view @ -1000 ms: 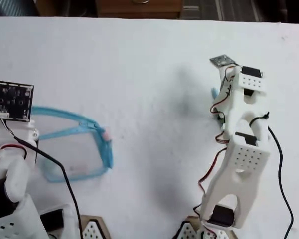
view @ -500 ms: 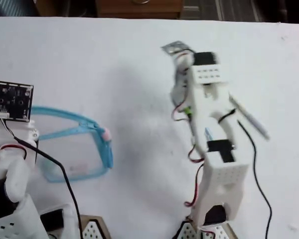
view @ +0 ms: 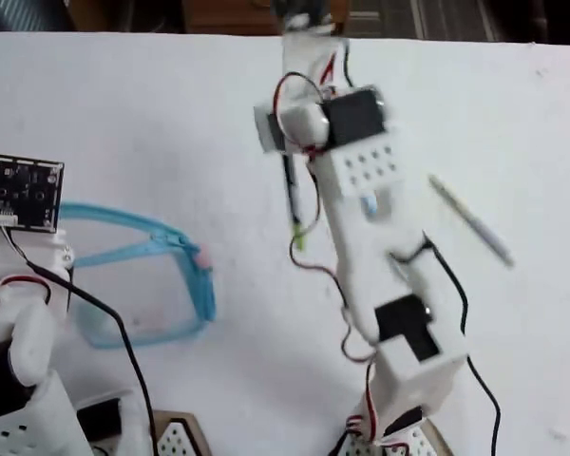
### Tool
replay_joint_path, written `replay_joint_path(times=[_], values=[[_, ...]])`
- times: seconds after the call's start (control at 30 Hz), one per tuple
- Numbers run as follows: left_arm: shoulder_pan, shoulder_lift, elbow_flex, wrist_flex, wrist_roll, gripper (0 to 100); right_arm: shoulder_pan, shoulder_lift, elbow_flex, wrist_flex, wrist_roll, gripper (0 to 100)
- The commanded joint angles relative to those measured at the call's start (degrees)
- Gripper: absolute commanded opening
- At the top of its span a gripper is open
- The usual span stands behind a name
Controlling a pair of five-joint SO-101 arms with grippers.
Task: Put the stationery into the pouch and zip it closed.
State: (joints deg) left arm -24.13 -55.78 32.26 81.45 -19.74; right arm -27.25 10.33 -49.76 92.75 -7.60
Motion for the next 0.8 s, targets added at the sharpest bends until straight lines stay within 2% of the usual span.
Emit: replay_joint_path(times=[0.0,0.1,0.3,0.43,0.63,0.77], values=[[-0.84,2.15,13.27,1.67,0.62,2,-3.38,-7.69,-10.73,-0.66,-9.05,1.7],[-0.84,2.15,13.27,1.58,0.62,2,-8.31,-12.70,-15.82,-0.84,-12.13,1.7],[-0.84,2.15,13.27,1.58,0.62,2,-18.24,-18.86,-16.00,-5.93,-12.04,1.7],[-0.66,2.15,13.36,1.58,0.62,2,-20.97,-17.54,-10.20,-10.59,-11.52,1.7],[-0.75,2.15,13.36,1.49,0.62,2,-24.22,-12.88,-2.55,-24.40,-11.52,1.7],[-0.75,2.15,13.36,1.58,0.62,2,-24.84,-11.82,3.78,-27.30,-11.52,1.7]])
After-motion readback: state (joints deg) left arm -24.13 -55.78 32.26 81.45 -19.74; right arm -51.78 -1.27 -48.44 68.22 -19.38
